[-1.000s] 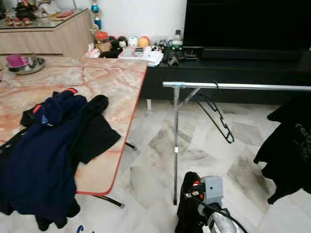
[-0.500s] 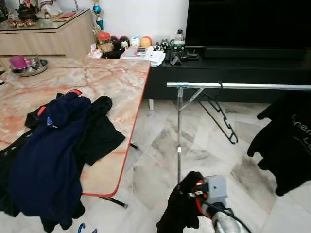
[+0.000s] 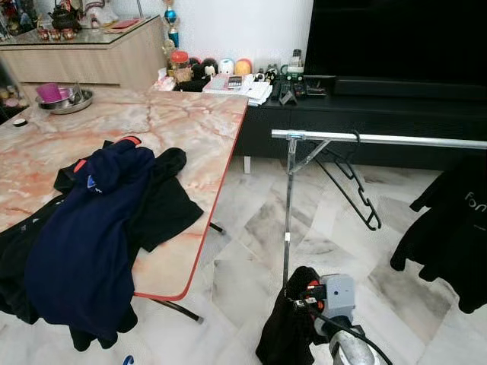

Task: Hang hanger

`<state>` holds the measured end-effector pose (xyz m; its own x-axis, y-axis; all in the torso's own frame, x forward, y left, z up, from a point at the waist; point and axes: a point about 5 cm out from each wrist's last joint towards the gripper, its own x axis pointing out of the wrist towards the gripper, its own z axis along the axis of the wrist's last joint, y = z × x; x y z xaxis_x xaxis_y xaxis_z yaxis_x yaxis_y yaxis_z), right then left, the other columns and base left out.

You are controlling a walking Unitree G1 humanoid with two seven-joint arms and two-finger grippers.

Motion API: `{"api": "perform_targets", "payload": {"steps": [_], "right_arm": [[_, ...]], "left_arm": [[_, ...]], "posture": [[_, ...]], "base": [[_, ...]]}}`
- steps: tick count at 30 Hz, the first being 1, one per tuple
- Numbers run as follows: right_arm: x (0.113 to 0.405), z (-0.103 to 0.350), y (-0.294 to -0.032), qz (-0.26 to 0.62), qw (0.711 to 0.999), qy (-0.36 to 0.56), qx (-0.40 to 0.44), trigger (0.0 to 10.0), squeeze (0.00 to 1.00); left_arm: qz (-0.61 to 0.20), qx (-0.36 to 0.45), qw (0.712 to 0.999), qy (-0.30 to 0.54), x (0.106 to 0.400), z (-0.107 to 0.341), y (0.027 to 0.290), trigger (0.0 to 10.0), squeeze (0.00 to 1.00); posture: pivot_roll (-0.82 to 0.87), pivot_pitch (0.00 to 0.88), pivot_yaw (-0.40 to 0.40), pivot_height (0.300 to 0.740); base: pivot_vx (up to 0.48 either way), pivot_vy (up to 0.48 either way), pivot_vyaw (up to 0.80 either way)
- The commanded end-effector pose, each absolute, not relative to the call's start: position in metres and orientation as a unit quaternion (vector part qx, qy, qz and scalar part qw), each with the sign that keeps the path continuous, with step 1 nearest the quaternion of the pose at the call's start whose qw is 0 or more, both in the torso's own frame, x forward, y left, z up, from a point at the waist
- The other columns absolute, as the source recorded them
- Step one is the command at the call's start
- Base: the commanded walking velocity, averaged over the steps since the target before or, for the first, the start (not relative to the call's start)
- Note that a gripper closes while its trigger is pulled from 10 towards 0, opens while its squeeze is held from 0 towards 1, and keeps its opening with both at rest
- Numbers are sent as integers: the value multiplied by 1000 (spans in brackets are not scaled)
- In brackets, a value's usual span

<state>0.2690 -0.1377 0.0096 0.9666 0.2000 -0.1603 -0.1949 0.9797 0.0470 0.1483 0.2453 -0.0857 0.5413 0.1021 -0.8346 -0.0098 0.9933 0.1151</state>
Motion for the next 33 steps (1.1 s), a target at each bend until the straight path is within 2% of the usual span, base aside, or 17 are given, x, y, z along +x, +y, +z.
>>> {"api": "perform_targets", "payload": {"steps": [1, 33], "right_arm": [[271, 13, -137, 100, 992, 73, 14, 10000, 0], [272, 13, -139, 89, 993, 73, 11, 10000, 0]], "left_arm": [[26, 57, 872, 485, 144, -87, 247, 10000, 0], [27, 56, 873, 483, 145, -87, 246, 10000, 0]], "posture": [[89, 41, 66, 740], [95, 49, 63, 740]], "base": [[-247, 0, 0], [-314, 0, 0]]}}
